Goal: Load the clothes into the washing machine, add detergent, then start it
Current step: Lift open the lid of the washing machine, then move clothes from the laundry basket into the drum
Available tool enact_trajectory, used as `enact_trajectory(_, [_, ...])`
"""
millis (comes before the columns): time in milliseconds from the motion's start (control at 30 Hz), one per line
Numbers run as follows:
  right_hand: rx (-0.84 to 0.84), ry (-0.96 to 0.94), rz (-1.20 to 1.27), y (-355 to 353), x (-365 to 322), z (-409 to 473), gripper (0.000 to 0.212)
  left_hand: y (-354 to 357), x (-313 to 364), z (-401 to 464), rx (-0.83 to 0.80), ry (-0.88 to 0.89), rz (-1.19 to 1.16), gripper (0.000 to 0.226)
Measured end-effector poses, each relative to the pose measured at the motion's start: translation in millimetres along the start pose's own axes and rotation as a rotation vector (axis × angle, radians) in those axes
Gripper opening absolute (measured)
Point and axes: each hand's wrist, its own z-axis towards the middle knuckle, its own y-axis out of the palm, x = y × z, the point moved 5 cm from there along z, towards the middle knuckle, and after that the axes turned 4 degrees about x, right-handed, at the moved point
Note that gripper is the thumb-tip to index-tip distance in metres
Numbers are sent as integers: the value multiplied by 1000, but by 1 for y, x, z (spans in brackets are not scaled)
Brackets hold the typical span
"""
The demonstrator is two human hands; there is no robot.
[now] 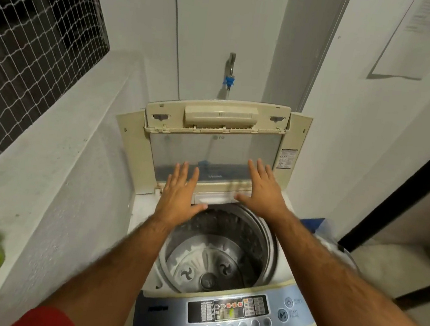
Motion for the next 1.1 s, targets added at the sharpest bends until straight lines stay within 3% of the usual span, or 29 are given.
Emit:
enact_trajectory(400, [-215,136,-13,63,66,-112,92,111,55,-72,-297,63,-146,86])
enact_trajectory(667, [-139,289,-11,39,140,-175,82,152,141,-93,-406,158,-231,80])
enact_trajectory(933, [-29,451,95,-6,258,-231,71,154,296,-76,-266,380,-331,75])
enact_trajectory(1100, [-28,532,152,-35,367,-270,65,188,408,-76,-304,384,-337,81])
